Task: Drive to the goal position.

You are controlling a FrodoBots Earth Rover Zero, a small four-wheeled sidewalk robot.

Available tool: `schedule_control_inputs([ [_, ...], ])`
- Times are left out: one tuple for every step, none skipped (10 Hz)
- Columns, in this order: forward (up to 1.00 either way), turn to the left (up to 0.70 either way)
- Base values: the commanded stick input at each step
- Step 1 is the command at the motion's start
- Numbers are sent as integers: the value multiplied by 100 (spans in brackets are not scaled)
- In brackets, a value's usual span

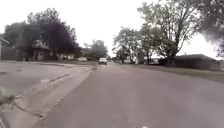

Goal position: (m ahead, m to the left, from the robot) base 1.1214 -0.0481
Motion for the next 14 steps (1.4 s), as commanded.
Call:
schedule_control_inputs([
  [70, 0],
  [70, 0],
  [70, 0],
  [70, 0],
  [70, 0],
  [70, 0],
  [70, 0],
  [70, 0],
  [70, 0],
  [70, 0],
  [70, 0],
  [70, 0],
  [70, 0],
  [70, 0],
])
